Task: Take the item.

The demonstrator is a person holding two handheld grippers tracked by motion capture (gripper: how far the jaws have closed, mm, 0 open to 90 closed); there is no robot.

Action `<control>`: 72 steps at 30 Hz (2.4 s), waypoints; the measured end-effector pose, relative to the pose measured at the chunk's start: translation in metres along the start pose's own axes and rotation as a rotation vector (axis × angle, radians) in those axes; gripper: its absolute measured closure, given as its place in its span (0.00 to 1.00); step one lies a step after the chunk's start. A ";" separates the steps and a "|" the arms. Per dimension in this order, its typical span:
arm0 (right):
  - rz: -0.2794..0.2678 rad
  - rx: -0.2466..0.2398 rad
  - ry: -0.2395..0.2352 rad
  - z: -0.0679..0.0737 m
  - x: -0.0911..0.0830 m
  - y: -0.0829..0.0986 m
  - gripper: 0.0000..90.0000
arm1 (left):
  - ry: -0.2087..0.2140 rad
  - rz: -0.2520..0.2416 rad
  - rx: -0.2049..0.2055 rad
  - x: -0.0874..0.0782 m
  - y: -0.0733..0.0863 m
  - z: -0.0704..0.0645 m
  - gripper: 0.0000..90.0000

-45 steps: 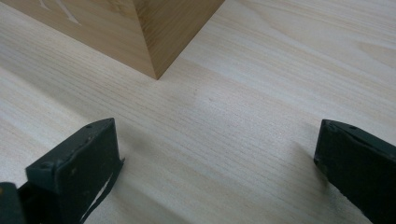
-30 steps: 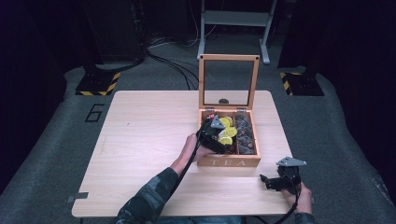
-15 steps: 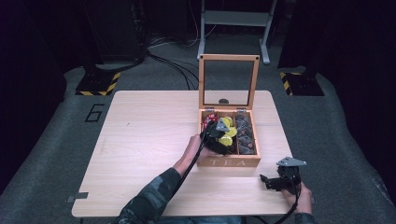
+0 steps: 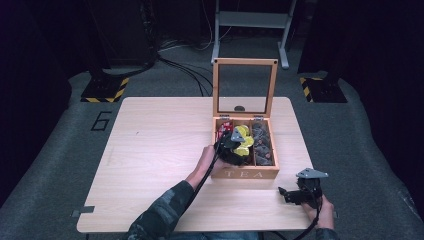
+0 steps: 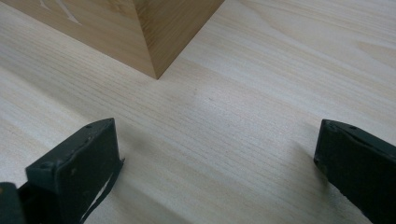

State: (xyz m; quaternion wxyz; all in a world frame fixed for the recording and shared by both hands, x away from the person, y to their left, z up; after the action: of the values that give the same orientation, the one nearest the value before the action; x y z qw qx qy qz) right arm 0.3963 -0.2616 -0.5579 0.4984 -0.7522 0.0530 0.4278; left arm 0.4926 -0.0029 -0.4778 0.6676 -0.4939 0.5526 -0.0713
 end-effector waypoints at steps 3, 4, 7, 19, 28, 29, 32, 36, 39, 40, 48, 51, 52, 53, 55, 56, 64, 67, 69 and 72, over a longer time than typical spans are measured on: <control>0.000 0.000 0.000 0.000 0.000 0.000 0.00 | 0.005 -0.003 0.000 -0.002 -0.001 -0.002 0.41; 0.000 0.000 0.000 0.000 0.000 0.000 0.00 | 0.006 -0.008 -0.002 -0.002 -0.001 -0.002 0.41; 0.000 0.000 0.000 0.000 0.000 0.000 0.00 | 0.007 -0.016 0.000 -0.005 -0.002 -0.003 0.41; 0.000 0.001 0.001 0.000 0.000 0.000 0.00 | 0.008 -0.051 0.008 -0.024 -0.006 -0.006 0.42; -0.001 0.001 0.001 0.000 0.000 0.000 0.00 | -0.004 -0.081 0.011 -0.043 -0.008 -0.003 0.42; 0.000 0.001 0.001 0.000 0.000 0.000 0.00 | -0.005 -0.085 0.010 -0.046 -0.008 -0.002 0.42; -0.001 0.001 0.001 0.000 0.000 0.000 0.00 | -0.016 -0.098 0.003 -0.052 -0.008 0.001 0.42; 0.000 0.001 0.001 0.000 0.000 0.000 0.00 | -0.027 -0.107 -0.004 -0.060 -0.007 0.004 0.42; 0.000 0.001 0.001 0.000 0.000 0.000 0.00 | -0.032 -0.118 -0.010 -0.065 -0.007 0.007 0.42; 0.000 0.001 0.001 0.000 0.000 0.000 0.00 | -0.038 -0.120 -0.010 -0.067 -0.007 0.008 0.42; 0.000 0.001 0.001 0.000 0.000 0.000 0.00 | -0.063 -0.144 -0.026 -0.079 -0.004 0.015 0.42; 0.000 0.001 0.001 0.000 0.000 0.000 0.00 | -0.074 -0.152 -0.028 -0.083 -0.003 0.019 0.42; 0.000 0.001 0.001 0.000 0.000 0.000 0.00 | -0.073 -0.152 -0.033 -0.085 -0.002 0.020 0.42; 0.000 0.001 0.001 0.000 0.000 0.000 0.00 | -0.078 -0.158 -0.039 -0.086 -0.001 0.021 0.42; 0.000 0.001 0.001 0.000 0.000 0.000 0.00 | -0.083 -0.160 -0.043 -0.088 0.000 0.023 0.42; 0.000 0.001 0.001 0.000 0.000 0.000 0.00 | -0.090 -0.165 -0.048 -0.090 0.001 0.025 0.42; 0.000 0.001 0.001 0.000 0.000 0.000 0.00 | -0.112 -0.169 -0.068 -0.102 0.007 0.038 0.42; 0.000 0.001 0.001 0.000 0.000 0.000 0.00 | -0.129 -0.174 -0.078 -0.106 0.009 0.043 0.42; 0.000 0.001 0.001 0.000 0.000 0.000 0.00 | -0.141 -0.178 -0.083 -0.109 0.012 0.047 0.42; 0.000 0.001 0.001 0.000 0.000 0.000 0.00 | -0.155 -0.179 -0.092 -0.112 0.015 0.053 0.42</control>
State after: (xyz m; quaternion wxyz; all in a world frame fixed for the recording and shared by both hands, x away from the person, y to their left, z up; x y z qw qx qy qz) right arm 0.3963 -0.2615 -0.5579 0.4987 -0.7521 0.0533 0.4275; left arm 0.4859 0.1072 -0.4190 0.6757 -0.5754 0.4559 -0.0669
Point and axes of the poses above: each handheld gripper's, and its own axes: x roughly forward along the jaws, y roughly out of its underside, z roughly to its left, the point moved 4 cm from there along x, roughly forward along the jaws, and after that the axes turned 11 degrees about -x, right-handed, at the moved point
